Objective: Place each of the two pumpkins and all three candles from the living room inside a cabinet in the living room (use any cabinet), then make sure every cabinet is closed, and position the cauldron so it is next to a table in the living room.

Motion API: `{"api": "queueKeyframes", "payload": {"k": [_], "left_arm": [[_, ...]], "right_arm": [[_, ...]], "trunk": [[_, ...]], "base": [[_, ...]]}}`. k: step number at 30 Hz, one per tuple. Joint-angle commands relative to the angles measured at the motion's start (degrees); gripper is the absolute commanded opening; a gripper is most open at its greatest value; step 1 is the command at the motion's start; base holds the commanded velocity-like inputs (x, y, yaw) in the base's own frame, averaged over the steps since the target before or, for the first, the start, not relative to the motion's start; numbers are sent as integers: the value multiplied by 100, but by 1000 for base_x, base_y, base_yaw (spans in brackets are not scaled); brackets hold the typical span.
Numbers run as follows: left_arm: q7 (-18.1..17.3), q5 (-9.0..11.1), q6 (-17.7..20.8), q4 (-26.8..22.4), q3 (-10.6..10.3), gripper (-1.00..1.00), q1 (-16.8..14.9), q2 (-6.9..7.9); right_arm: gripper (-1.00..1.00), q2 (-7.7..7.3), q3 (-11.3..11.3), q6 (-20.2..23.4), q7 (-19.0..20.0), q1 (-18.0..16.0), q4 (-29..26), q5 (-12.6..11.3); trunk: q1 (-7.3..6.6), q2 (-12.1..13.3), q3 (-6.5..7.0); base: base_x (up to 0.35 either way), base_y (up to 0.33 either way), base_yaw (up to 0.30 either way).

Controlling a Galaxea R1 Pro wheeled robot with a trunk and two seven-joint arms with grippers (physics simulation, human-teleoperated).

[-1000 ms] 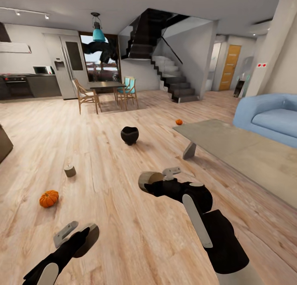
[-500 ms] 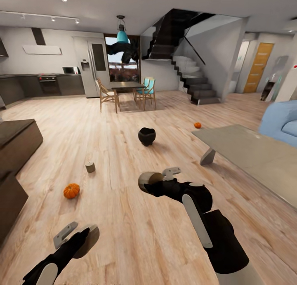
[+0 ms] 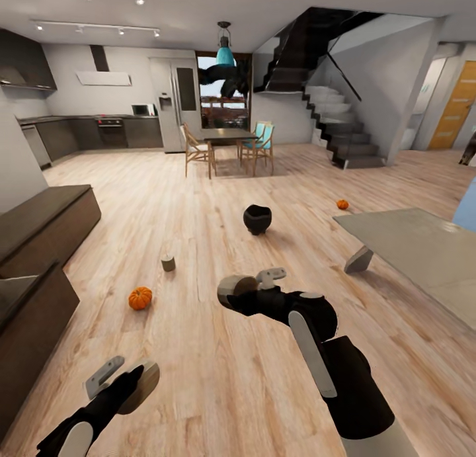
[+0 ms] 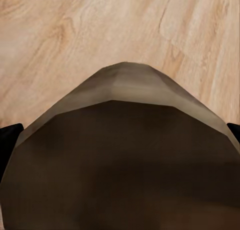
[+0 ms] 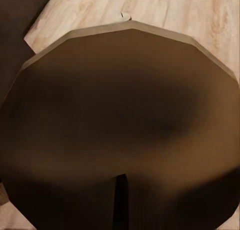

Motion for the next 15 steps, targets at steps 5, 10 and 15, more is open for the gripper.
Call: {"api": "queueKeyframes", "payload": {"k": [5,10,15], "left_arm": [[162,44,7,-8,1,-100,-3,-1],[266,71,-192,-75,175,-100,104,7],[257,92,-109,-135,242,-100,175,24]], "right_arm": [[-100,-49,243,15,-42,100,3,11],[-100,-125,306,-77,-54,788,-4,39],[-100,-133,355,-95,-56,1012,-5,44]], "trunk": [[-111,199,71],[-221,400,159],[-331,600,248]], "base": [[0,0,108],[0,0,18],[0,0,4]]}}
